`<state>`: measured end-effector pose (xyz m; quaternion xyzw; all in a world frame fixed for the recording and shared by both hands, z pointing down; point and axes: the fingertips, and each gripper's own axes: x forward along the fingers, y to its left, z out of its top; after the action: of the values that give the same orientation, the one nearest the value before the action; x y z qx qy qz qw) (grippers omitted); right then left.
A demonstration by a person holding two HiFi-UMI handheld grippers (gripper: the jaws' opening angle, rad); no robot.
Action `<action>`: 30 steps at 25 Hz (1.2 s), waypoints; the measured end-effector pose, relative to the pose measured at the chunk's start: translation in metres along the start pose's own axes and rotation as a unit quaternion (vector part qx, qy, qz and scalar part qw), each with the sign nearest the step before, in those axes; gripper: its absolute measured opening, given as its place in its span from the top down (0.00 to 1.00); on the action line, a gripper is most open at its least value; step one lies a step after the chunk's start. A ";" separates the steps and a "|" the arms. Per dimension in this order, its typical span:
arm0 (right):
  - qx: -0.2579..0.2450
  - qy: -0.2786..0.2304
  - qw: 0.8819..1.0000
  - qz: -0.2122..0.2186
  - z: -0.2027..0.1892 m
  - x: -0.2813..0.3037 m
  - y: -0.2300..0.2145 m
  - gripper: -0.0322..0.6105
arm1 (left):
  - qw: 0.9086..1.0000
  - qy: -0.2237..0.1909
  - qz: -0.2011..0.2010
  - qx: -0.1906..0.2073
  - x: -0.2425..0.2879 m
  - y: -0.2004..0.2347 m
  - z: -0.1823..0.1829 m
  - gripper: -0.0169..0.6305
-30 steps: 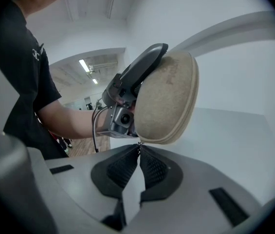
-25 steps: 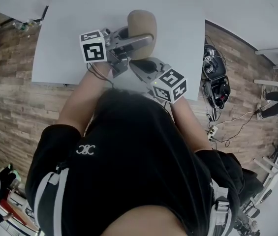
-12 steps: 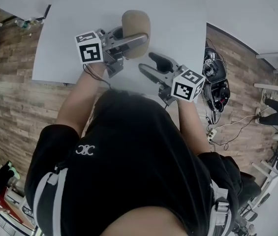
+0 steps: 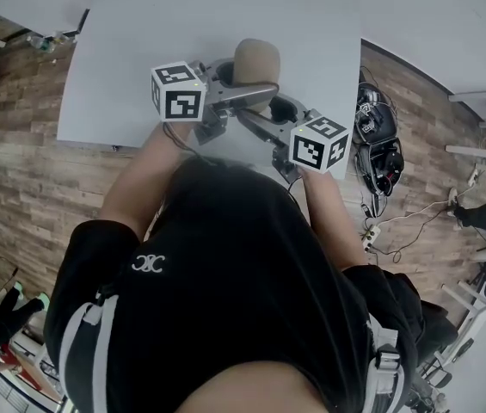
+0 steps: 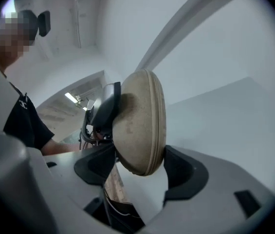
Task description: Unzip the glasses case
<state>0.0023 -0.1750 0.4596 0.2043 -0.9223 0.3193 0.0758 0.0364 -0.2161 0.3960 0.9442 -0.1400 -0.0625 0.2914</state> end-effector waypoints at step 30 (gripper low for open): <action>-0.277 0.251 0.881 -0.289 -0.086 0.010 -0.134 0.46 | 0.920 0.114 0.364 0.089 -0.102 0.089 -0.059 0.97</action>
<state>0.0509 -0.2205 0.6040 0.3458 -0.8231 0.0549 0.4471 -0.0689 -0.2242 0.4989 0.8509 -0.4447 0.1687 0.2230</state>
